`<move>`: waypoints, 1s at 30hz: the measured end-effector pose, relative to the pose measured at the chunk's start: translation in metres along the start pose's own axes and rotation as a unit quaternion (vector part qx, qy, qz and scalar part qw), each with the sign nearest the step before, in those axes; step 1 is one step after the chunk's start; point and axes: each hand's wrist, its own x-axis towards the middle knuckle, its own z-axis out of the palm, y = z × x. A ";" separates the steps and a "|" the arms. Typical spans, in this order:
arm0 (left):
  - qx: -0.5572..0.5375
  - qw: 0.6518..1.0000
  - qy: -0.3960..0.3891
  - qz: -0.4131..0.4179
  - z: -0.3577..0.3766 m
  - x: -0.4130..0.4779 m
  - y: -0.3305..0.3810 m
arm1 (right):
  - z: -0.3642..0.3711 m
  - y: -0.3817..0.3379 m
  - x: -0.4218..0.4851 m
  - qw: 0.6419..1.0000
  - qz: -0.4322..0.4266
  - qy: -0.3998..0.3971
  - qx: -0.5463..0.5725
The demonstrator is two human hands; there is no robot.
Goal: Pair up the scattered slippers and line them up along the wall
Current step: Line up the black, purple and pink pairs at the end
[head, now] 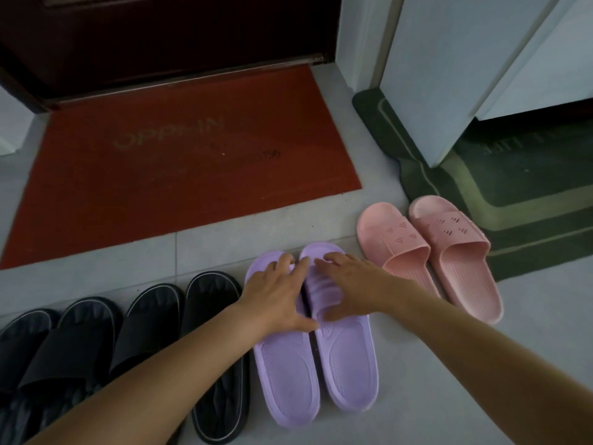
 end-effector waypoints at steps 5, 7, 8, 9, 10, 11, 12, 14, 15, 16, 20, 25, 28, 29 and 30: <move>-0.049 0.997 0.018 0.064 -0.011 0.027 0.037 | -0.012 0.037 -0.029 0.998 0.028 0.036 0.045; -0.049 0.995 0.027 0.081 -0.011 0.044 0.059 | -0.017 0.065 -0.046 0.993 0.079 0.079 0.037; -0.055 0.995 0.026 0.084 -0.010 0.052 0.072 | -0.019 0.080 -0.054 0.989 0.114 0.096 0.024; -0.064 0.994 0.025 0.082 -0.010 0.062 0.083 | -0.021 0.094 -0.062 0.981 0.152 0.118 0.017; -0.070 0.994 0.026 0.076 -0.010 0.074 0.093 | -0.023 0.108 -0.069 0.970 0.190 0.148 0.021; -0.071 0.995 0.032 0.069 -0.010 0.085 0.102 | -0.024 0.119 -0.073 0.956 0.230 0.179 0.024; -0.068 0.995 0.043 0.060 -0.010 0.095 0.109 | -0.024 0.131 -0.076 0.944 0.264 0.197 0.009; -0.061 0.995 0.075 0.035 -0.010 0.114 0.116 | -0.019 0.150 -0.075 0.935 0.293 0.187 -0.061; -0.064 0.994 0.084 0.021 -0.008 0.122 0.116 | -0.016 0.157 -0.073 0.937 0.292 0.171 -0.081; -0.072 0.994 0.083 0.008 -0.005 0.127 0.115 | -0.014 0.161 -0.069 0.941 0.287 0.154 -0.092; -0.100 0.995 0.010 -0.011 -0.001 0.137 0.105 | -0.022 0.168 -0.054 0.948 0.268 0.111 -0.129; -0.112 0.993 -0.019 -0.015 -0.013 0.133 0.107 | -0.038 0.163 -0.050 0.948 0.265 0.072 -0.161; -0.095 0.995 -0.024 0.015 -0.003 0.113 0.113 | -0.026 0.156 -0.061 0.954 0.245 0.089 -0.150; -0.088 0.996 -0.023 0.020 0.002 0.105 0.114 | -0.020 0.153 -0.065 0.956 0.242 0.089 -0.142; -0.077 0.997 -0.020 0.023 0.007 0.098 0.115 | -0.015 0.151 -0.069 0.957 0.239 0.089 -0.136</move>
